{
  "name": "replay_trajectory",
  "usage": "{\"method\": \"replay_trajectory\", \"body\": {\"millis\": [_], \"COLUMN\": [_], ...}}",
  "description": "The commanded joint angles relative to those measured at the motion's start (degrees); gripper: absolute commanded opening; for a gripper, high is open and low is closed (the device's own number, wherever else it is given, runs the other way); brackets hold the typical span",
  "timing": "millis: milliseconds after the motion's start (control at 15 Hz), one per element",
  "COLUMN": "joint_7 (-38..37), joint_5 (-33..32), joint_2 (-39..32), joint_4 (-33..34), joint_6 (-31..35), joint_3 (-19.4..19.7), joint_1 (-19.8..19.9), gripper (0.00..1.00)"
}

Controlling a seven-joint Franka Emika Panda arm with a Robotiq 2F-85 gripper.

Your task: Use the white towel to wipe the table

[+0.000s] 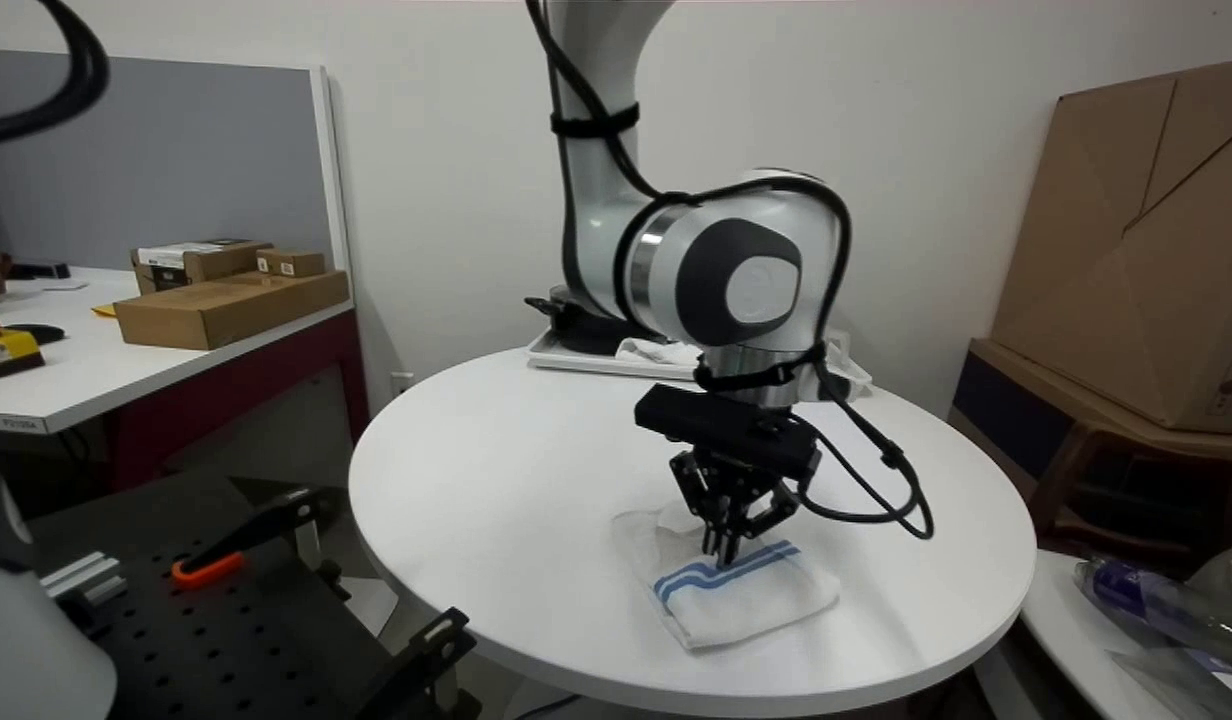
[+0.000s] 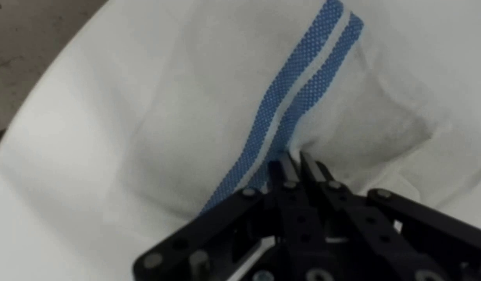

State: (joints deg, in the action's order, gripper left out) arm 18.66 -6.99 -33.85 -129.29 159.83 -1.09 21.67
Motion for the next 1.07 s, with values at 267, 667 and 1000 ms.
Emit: {"method": "replay_trajectory", "body": {"millis": [267, 667, 1000], "joint_7": [5.3, 2.3, -1.8], "joint_5": [15.0, 15.3, 14.9], "joint_2": [-6.9, -13.0, -20.9], "joint_4": [19.5, 34.0, 47.3], "joint_6": [-14.1, -19.9, -28.1], "joint_3": [-2.8, -1.0, 0.8], "joint_1": [9.1, 4.8, 1.9], "gripper": [0.07, 0.07, 0.08]}}
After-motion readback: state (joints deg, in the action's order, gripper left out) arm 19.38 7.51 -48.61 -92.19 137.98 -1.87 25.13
